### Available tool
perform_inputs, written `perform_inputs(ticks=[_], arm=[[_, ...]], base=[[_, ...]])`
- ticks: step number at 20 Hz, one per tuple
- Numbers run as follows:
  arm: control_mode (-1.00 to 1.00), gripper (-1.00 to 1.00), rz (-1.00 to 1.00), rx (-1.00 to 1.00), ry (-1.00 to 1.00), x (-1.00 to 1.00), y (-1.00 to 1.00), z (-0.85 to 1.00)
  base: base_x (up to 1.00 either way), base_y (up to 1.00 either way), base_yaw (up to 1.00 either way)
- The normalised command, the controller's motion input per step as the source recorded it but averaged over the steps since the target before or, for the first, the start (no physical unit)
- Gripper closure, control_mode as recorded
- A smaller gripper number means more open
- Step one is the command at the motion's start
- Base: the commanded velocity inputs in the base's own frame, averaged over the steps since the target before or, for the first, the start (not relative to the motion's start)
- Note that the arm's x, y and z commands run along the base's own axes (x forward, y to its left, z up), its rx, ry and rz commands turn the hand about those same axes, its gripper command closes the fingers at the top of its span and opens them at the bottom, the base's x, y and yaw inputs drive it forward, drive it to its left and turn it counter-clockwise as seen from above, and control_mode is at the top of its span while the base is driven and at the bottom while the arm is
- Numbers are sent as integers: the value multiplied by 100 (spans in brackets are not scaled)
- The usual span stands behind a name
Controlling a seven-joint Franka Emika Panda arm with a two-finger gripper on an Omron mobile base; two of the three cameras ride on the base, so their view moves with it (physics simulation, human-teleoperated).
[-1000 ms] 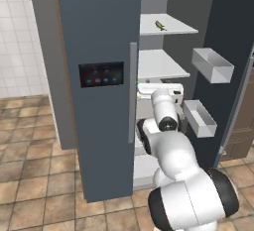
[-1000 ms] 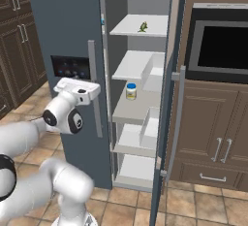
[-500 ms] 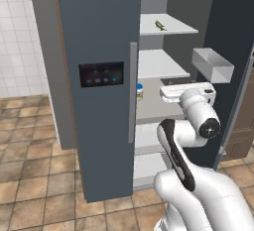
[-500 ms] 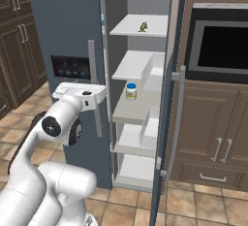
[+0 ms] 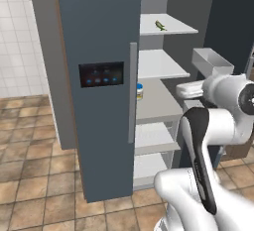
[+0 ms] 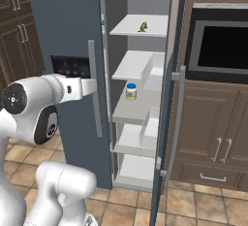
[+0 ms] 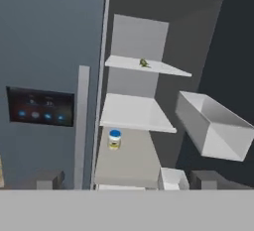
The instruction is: Pick up the frozen fish from the freezer, place it on any shelf in the fridge, and close the fridge and freezer doors when done.
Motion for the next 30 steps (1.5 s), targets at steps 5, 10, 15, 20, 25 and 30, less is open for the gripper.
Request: perform_inputs(ticks=[5,10,15,20,25,30], arm=[[-100,-100,1,0,17,-44,0,6],[-100,-100,0,1,1,-3,-1,0],[-100,-100,0,0,13,-54,-22,0],[-100,-100,0,0,9,-37,-7,0],[-100,-100,0,0,0,-2,0,0],[-100,-100,0,0,0,0,0,0]], base=[[0,0,0],[0,0,0],[0,0,0],[0,0,0],[0,0,0],[0,0,0]])
